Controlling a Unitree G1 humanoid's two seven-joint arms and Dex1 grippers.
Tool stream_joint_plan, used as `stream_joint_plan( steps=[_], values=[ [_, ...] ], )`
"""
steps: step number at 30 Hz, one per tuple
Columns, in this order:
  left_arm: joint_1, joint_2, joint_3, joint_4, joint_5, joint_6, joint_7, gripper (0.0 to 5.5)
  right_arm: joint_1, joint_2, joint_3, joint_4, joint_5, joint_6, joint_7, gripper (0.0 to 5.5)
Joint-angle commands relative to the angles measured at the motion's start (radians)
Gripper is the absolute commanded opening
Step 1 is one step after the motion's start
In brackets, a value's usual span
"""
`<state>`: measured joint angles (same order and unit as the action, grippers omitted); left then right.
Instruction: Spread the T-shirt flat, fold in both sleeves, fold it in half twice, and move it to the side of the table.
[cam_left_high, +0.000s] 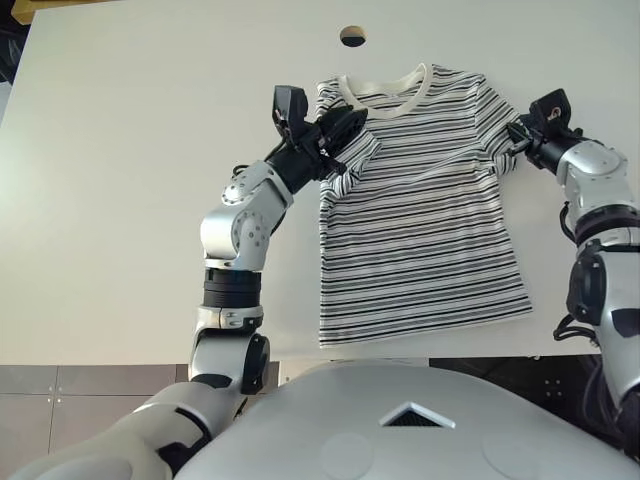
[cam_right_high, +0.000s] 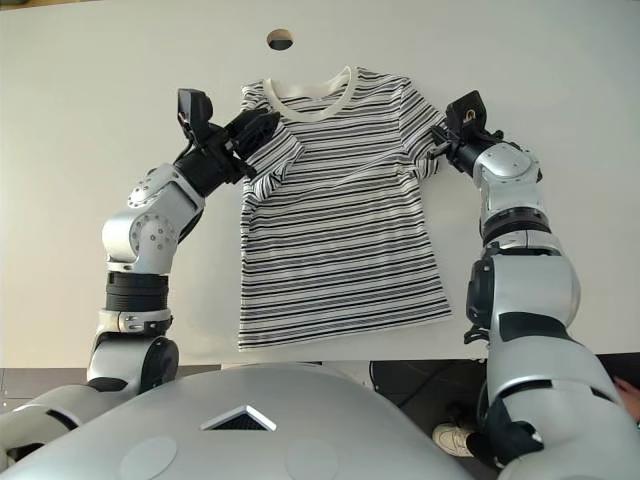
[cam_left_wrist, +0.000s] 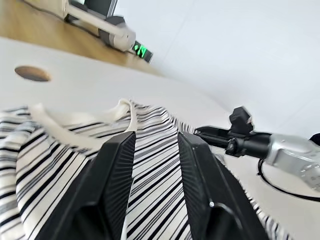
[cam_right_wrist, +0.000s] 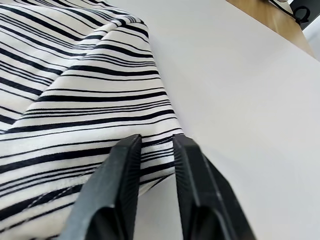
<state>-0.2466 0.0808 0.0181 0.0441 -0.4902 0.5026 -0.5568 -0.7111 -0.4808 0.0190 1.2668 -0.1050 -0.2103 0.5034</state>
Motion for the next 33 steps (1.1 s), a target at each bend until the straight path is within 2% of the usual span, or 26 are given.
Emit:
stream_joint_plan(
  steps=[1,3,12,19,21,33],
  values=[
    [0.008,0.039,0.031,-0.068,-0.026,0.019,-0.001,1.59,0.003,0.003,-0.008,0.011,0.001,0.023,0.019,0.40],
    [0.010,0.058,0.048,-0.085,-0.034,0.021,-0.002,1.59,0.003,0.002,-0.012,0.007,0.004,0.019,0.026,0.13],
    [0.016,0.087,0.067,-0.091,-0.046,0.016,0.003,1.59,-0.011,-0.012,-0.037,-0.018,0.031,0.010,0.055,0.13],
    [0.011,0.081,0.061,-0.081,-0.042,0.008,0.006,1.59,-0.023,-0.048,-0.081,-0.025,0.052,0.011,0.051,1.32],
    [0.010,0.082,0.062,-0.079,-0.043,0.008,0.005,1.59,-0.026,-0.054,-0.085,-0.021,0.047,0.012,0.046,1.48],
    [0.011,0.086,0.065,-0.070,-0.044,0.020,0.013,1.59,-0.003,-0.003,-0.077,0.037,0.033,0.077,0.066,1.48]
  ],
)
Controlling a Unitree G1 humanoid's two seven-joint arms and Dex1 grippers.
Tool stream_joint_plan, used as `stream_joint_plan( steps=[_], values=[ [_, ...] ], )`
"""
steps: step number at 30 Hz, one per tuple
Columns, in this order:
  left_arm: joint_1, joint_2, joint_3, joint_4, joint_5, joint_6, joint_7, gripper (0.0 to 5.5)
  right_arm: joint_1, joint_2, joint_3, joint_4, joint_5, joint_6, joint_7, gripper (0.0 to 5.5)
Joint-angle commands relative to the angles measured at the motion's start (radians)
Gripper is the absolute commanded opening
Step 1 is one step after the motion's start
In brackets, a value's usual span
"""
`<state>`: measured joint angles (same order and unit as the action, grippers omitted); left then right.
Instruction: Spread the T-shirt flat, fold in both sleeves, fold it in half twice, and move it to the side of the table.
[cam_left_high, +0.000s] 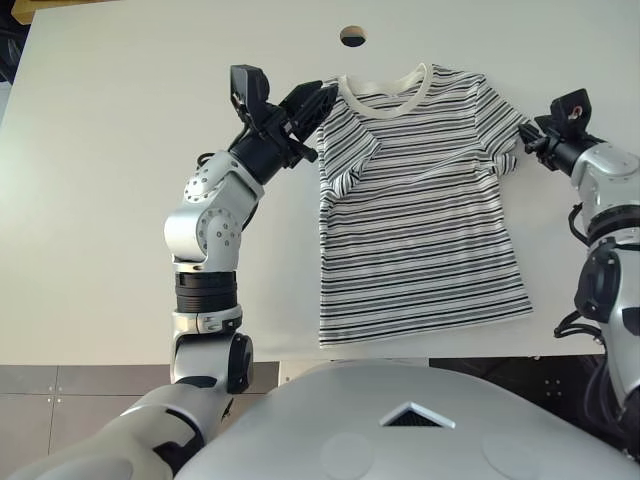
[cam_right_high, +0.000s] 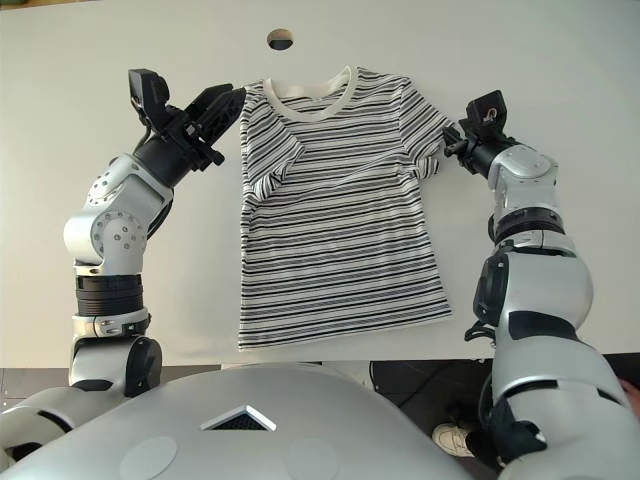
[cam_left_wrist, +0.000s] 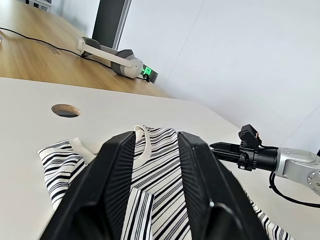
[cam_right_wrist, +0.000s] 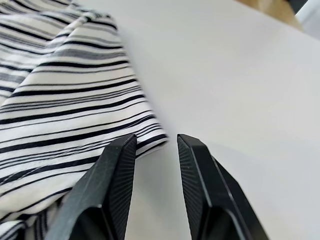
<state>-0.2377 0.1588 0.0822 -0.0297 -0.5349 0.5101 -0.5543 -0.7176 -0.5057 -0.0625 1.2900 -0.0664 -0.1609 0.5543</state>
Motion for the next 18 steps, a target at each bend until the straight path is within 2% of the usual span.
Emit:
stream_joint_plan(
  steps=[1,8,15,18],
  values=[
    [0.002,0.008,0.001,0.005,0.000,0.013,0.010,1.59,0.005,0.027,0.005,0.016,-0.005,0.031,0.017,1.48],
    [0.004,0.007,0.005,0.007,-0.009,0.025,0.015,1.59,0.018,0.045,-0.031,0.039,0.027,0.099,0.055,1.48],
    [-0.002,0.008,0.008,0.016,-0.013,0.028,0.020,1.59,0.018,0.044,-0.074,0.036,0.070,0.136,0.112,0.21],
    [-0.003,0.008,0.006,0.020,-0.013,0.027,0.019,1.59,0.016,0.037,-0.077,0.033,0.070,0.133,0.114,0.11]
  ],
)
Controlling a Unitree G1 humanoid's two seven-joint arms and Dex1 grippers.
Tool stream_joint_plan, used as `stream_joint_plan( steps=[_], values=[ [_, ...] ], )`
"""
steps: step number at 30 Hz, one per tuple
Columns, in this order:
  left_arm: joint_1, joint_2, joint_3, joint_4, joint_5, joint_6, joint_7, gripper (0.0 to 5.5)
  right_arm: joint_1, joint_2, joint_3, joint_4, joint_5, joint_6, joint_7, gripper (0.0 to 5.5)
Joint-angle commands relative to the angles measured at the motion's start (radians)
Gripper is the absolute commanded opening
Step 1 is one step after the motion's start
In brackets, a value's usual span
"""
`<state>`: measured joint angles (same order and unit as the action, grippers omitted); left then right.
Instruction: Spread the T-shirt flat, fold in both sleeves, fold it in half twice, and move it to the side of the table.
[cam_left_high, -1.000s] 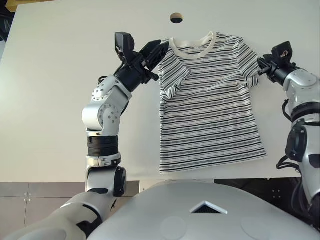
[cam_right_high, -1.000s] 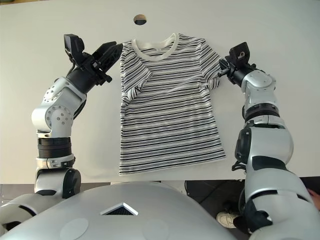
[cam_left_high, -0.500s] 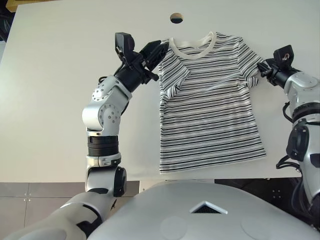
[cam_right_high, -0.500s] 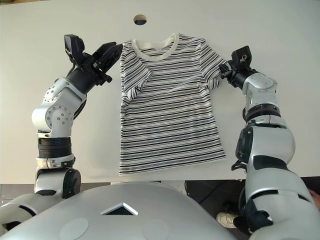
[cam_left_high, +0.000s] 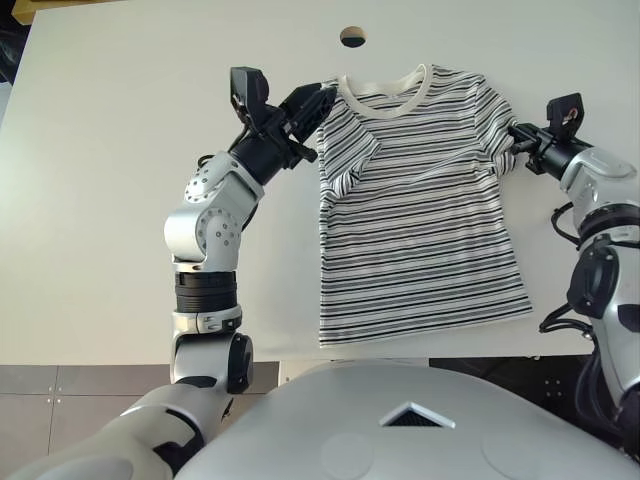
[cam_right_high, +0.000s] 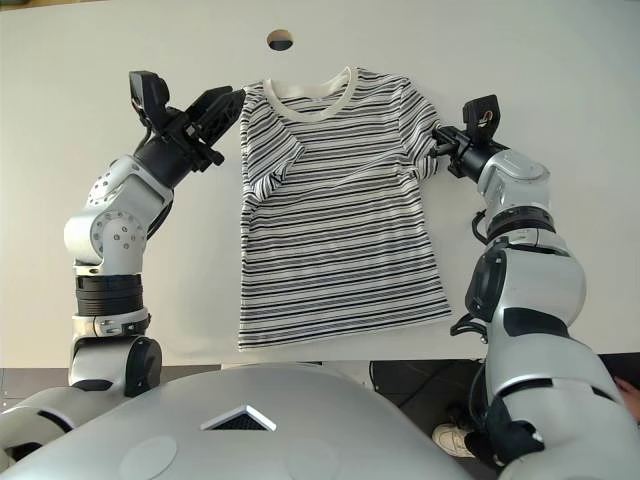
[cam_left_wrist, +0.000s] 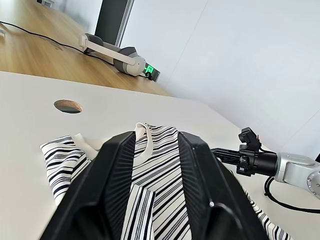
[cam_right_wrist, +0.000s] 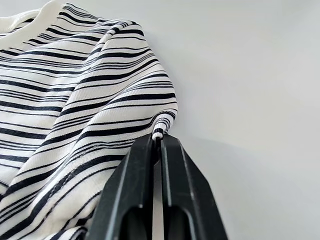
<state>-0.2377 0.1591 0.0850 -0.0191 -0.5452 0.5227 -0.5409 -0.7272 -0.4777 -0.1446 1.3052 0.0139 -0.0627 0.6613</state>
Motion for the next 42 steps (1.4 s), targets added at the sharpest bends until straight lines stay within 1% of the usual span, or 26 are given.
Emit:
stream_joint_plan(
  steps=[1,7,14,19,28,34,35,39,42],
  values=[
    [-0.003,0.008,0.003,0.009,-0.002,0.013,0.004,1.59,0.024,0.007,0.003,0.015,-0.008,0.031,0.010,0.11],
    [0.004,0.020,0.011,-0.004,-0.008,0.009,-0.004,1.59,-0.003,-0.022,-0.026,-0.035,0.031,-0.020,0.058,0.11],
    [0.001,0.005,0.005,0.009,-0.003,-0.003,0.000,1.59,0.000,-0.025,-0.023,-0.178,0.057,-0.058,0.129,0.11],
    [-0.003,0.000,-0.010,0.022,0.013,-0.019,0.000,1.59,0.091,0.012,0.050,-0.375,0.038,-0.053,0.184,0.11],
    [0.003,-0.003,-0.013,0.026,0.011,-0.024,0.001,1.59,0.260,0.094,0.187,-0.799,0.055,0.092,0.207,0.11],
    [0.006,-0.011,-0.019,0.023,0.012,-0.027,0.004,1.59,0.283,0.123,0.228,-0.860,0.049,0.163,0.174,0.11],
    [0.007,-0.010,-0.018,0.022,0.011,-0.026,0.003,1.59,0.282,0.124,0.225,-0.860,0.050,0.169,0.164,0.33],
    [0.010,-0.008,-0.014,0.022,0.012,-0.027,0.003,1.59,0.282,0.112,0.224,-0.872,0.052,0.171,0.146,0.33],
    [0.011,-0.006,-0.015,0.018,0.011,-0.025,0.002,1.59,0.302,0.094,0.222,-0.930,0.064,0.182,0.159,0.33]
  ],
)
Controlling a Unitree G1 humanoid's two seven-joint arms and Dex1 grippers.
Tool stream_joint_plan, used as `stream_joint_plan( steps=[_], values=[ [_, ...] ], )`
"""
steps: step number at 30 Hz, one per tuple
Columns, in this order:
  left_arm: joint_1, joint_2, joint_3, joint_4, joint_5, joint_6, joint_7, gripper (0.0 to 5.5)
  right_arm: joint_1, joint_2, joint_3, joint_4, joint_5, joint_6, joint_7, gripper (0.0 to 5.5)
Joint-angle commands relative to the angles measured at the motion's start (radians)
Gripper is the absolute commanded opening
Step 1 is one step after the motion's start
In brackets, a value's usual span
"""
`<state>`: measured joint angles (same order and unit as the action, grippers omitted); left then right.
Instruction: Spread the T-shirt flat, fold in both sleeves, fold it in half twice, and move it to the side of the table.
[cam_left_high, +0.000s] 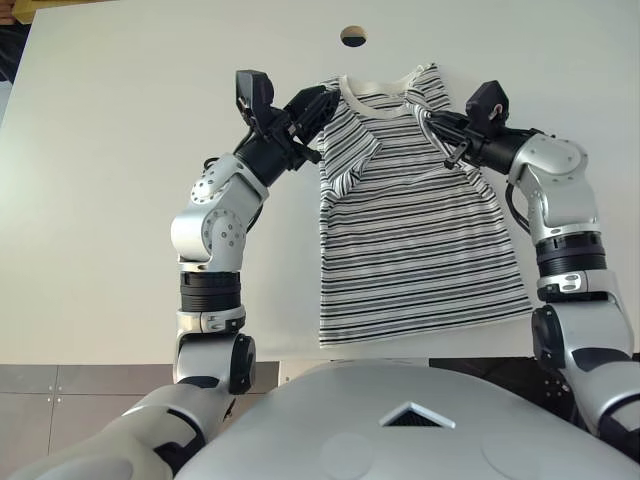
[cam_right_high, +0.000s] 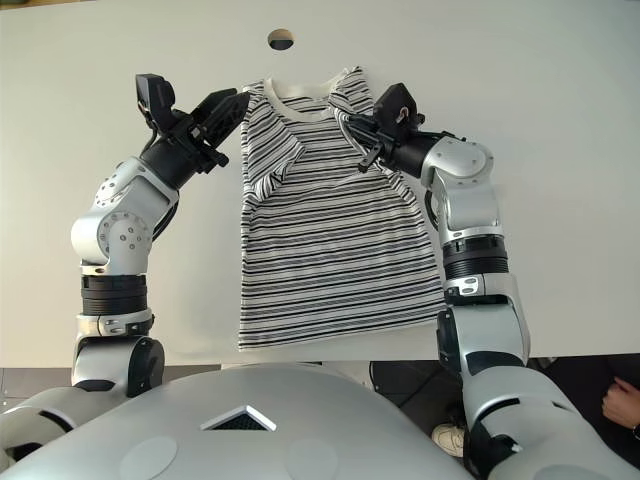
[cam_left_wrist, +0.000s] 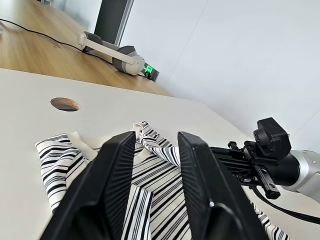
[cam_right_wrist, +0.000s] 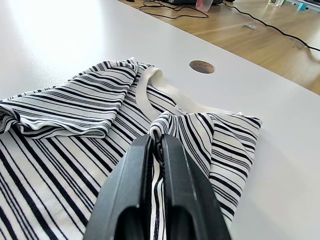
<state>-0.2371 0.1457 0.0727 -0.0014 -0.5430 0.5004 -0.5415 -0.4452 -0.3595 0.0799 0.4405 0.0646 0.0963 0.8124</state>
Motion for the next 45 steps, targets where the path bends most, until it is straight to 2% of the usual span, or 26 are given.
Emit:
stream_joint_plan(
  steps=[1,11,16,17,19,21,25,28,29,31,33,37,41,45],
  values=[
    [0.010,0.009,-0.002,0.000,0.008,-0.001,0.001,1.59,0.026,-0.028,-0.002,-0.084,0.017,0.029,0.012,0.33],
    [0.013,0.037,-0.002,-0.021,-0.005,0.035,-0.018,1.59,0.081,-0.067,-0.009,-0.240,0.097,0.128,0.065,0.33],
    [0.013,0.047,-0.023,-0.019,0.028,0.001,-0.029,1.59,0.084,-0.079,0.000,-0.234,0.083,0.109,0.064,1.09],
    [0.028,0.063,-0.042,-0.025,0.067,-0.044,-0.038,1.59,0.092,-0.092,-0.006,-0.234,0.082,0.084,0.073,1.09],
    [0.099,0.158,-0.126,-0.036,0.259,-0.274,-0.076,1.59,0.120,-0.139,-0.063,-0.214,0.123,-0.057,0.146,1.09],
    [0.171,0.256,-0.150,-0.052,0.386,-0.512,-0.136,1.59,0.167,-0.204,-0.143,-0.184,0.195,-0.203,0.266,1.09],
    [0.328,0.509,-0.189,-0.087,0.617,-0.984,-0.257,1.59,0.281,-0.432,-0.182,-0.101,0.195,-0.311,0.497,1.09],
    [0.467,0.660,-0.213,-0.124,0.715,-1.182,-0.314,1.59,0.418,-0.574,-0.175,-0.094,0.087,-0.433,0.529,1.09],
    [0.503,0.702,-0.220,-0.141,0.740,-1.214,-0.331,1.59,0.463,-0.615,-0.165,-0.097,0.042,-0.496,0.534,1.09],
    [0.543,0.777,-0.240,-0.154,0.797,-1.273,-0.357,1.59,0.541,-0.690,-0.150,-0.064,-0.101,-0.745,0.477,1.09],
    [0.543,0.819,-0.258,-0.141,0.818,-1.337,-0.365,1.59,0.598,-0.724,-0.149,-0.061,-0.122,-0.819,0.474,1.09],
    [0.543,0.837,-0.301,-0.115,0.863,-1.399,-0.347,1.59,0.654,-0.749,-0.115,-0.122,-0.149,-0.888,0.443,1.09],
    [0.537,0.823,-0.357,-0.085,0.915,-1.403,-0.337,2.13,0.740,-0.753,-0.075,-0.254,-0.189,-0.865,0.408,1.74],
    [0.508,0.837,-0.428,-0.099,0.855,-1.360,-0.378,2.33,0.778,-0.787,-0.047,-0.272,-0.190,-0.862,0.395,1.83]
  ],
)
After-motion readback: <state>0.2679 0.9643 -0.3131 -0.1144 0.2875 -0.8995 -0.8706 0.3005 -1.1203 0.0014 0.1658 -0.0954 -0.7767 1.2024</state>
